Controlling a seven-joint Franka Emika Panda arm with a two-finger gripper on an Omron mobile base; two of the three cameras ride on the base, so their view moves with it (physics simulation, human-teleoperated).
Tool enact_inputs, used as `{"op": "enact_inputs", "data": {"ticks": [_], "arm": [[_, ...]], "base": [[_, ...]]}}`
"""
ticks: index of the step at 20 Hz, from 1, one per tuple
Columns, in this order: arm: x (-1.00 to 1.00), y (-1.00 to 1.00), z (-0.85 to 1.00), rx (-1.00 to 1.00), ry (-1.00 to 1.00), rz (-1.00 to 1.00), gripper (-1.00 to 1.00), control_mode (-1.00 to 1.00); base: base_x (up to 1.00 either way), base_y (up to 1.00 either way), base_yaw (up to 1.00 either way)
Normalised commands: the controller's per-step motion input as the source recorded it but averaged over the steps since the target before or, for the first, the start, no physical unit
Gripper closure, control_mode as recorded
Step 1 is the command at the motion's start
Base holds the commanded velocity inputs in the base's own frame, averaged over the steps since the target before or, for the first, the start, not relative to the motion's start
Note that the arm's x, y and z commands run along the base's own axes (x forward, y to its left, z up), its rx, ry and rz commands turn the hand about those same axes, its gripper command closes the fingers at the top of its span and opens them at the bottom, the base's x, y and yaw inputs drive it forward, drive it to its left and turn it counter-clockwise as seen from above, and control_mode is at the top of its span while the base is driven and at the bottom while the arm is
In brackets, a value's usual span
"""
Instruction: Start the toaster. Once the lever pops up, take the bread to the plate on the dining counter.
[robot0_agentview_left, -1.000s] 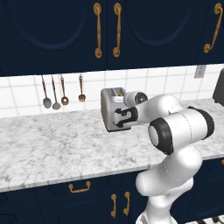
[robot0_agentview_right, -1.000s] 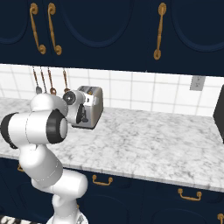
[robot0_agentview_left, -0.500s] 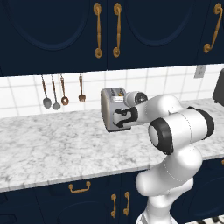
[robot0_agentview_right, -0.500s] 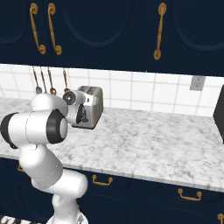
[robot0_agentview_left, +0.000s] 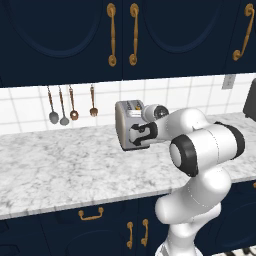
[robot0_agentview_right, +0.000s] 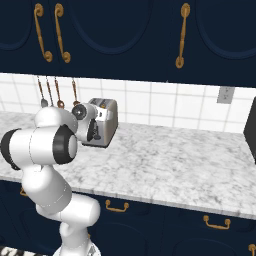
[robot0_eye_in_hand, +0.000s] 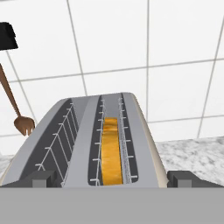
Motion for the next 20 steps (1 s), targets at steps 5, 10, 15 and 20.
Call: {"op": "enact_inputs", "data": {"ticks": [5,10,15,20], "arm": [[0.00,0.00,0.00,0.00,0.00,0.00,-1.00,-1.00],[0.00,0.00,0.00,0.00,0.00,0.00,-1.00,-1.00],[0.00,0.00,0.00,0.00,0.00,0.00,-1.00,-1.00],[0.00,0.00,0.00,0.00,0.00,0.00,-1.00,-1.00]], "base": [[0.00,0.00,0.00],[0.00,0.00,0.00],[0.00,0.00,0.00],[0.00,0.00,0.00]]}}
